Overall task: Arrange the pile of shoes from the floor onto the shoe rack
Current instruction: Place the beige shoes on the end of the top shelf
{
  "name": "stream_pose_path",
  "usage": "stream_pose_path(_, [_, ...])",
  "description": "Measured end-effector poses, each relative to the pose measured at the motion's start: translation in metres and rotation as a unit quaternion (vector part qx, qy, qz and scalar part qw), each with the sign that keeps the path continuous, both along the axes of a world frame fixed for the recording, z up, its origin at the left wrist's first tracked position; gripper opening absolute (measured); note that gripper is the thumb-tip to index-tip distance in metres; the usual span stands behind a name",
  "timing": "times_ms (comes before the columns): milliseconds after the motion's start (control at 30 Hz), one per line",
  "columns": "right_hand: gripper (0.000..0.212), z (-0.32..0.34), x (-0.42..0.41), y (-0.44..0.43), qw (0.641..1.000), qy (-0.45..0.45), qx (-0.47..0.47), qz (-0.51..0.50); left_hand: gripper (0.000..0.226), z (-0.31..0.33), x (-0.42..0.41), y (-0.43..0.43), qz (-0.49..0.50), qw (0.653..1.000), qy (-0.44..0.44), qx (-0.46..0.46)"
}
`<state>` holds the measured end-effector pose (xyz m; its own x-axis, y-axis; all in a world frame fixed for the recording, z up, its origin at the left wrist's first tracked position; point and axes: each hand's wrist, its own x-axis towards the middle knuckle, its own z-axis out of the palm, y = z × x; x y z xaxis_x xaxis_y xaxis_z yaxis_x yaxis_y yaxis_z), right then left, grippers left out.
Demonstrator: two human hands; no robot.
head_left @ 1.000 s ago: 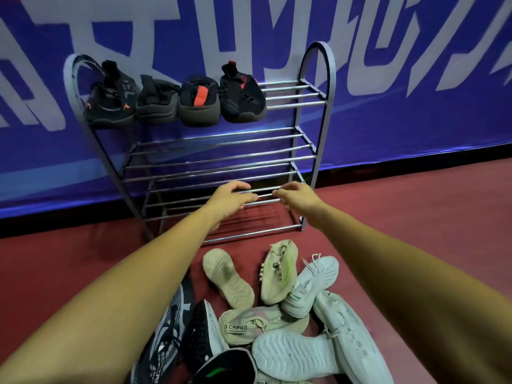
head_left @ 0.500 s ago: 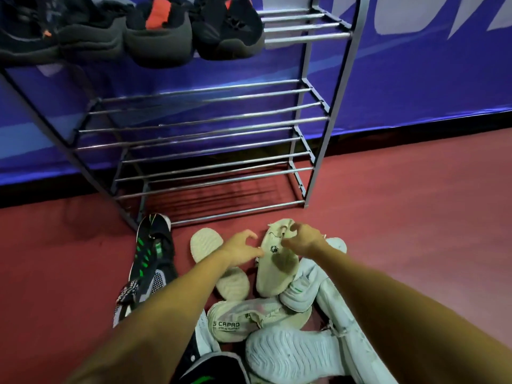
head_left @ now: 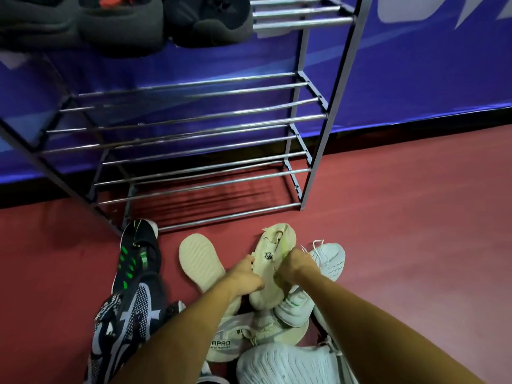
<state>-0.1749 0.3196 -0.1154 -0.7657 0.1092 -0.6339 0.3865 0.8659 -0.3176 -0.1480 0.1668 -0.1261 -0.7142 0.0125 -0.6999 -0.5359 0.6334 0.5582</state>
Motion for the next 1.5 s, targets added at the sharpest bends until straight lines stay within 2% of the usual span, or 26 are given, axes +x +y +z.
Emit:
stream_pose_path(167, [0.045, 0.023, 0.001, 0.002, 1.0, 0.017, -0.015, 0.003, 0.051, 0.016, 0.011, 0.003, 0.028, 0.999, 0.006, -0.025])
stream_pose_path(333, [0.049, 0.067, 0.008, 0.003, 0.998, 0.049, -0.045, -0.016, 0.027, 0.047, 0.029, 0.006, 0.053, 0.994, 0.09, -0.016])
stream_pose_path(667, [0.044, 0.201, 0.031, 0.025, 0.975, 0.185, -0.119, -0.024, 0.031, 0.197, 0.034, 0.005, 0.049, 0.964, 0.261, -0.006])
stream_pose_path(733, [0.042, 0.226, 0.037, 0.035, 0.964, 0.204, -0.167, -0.044, 0.027, 0.229, 0.035, 0.008, 0.046, 0.953, 0.299, 0.002])
stream_pose_path(900, [0.03, 0.278, 0.052, 0.054, 0.921, 0.265, -0.271, -0.092, 0.036, 0.294, 0.037, 0.015, 0.025, 0.929, 0.365, 0.054])
stream_pose_path(1100, [0.052, 0.313, 0.054, 0.054, 0.845, 0.312, -0.41, -0.14, 0.041, 0.327, 0.033, 0.016, 0.103, 0.892, 0.405, 0.171])
stream_pose_path(1300, [0.046, 0.34, 0.039, 0.051, 0.811, 0.335, -0.457, -0.146, 0.04, 0.346, 0.021, 0.014, 0.131, 0.869, 0.399, 0.262])
stream_pose_path(1500, [0.034, 0.346, 0.017, 0.046, 0.778, 0.352, -0.495, -0.162, 0.051, 0.364, 0.011, 0.012, 0.122, 0.875, 0.392, 0.256])
